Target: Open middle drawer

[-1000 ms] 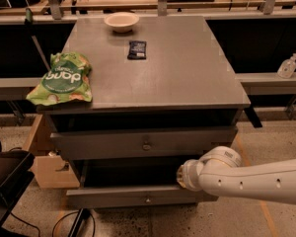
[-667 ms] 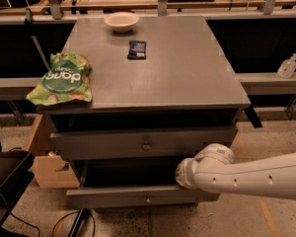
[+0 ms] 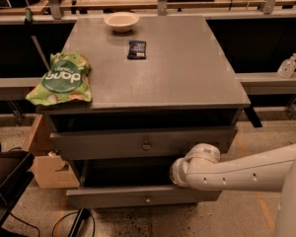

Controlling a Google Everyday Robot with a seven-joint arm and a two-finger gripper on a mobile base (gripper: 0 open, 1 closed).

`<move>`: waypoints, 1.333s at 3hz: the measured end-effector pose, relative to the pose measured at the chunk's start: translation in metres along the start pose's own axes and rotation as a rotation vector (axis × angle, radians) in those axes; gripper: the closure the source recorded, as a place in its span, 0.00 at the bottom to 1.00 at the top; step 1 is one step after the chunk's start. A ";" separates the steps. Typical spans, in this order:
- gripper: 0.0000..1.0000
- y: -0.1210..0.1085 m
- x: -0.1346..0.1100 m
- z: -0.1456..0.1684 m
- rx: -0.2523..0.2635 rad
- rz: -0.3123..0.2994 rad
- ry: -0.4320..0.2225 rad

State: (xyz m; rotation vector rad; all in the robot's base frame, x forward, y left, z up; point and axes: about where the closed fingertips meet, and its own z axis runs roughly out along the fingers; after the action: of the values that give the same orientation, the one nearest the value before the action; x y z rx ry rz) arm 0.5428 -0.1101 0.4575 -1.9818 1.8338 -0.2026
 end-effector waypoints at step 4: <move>1.00 0.033 -0.009 0.049 -0.096 0.001 -0.023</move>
Offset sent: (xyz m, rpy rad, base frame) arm -0.0030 0.0348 -0.0933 0.0573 0.1174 0.0495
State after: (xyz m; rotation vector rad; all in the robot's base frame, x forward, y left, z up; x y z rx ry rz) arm 0.5304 -0.0919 0.4015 -2.0383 1.8623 -0.0929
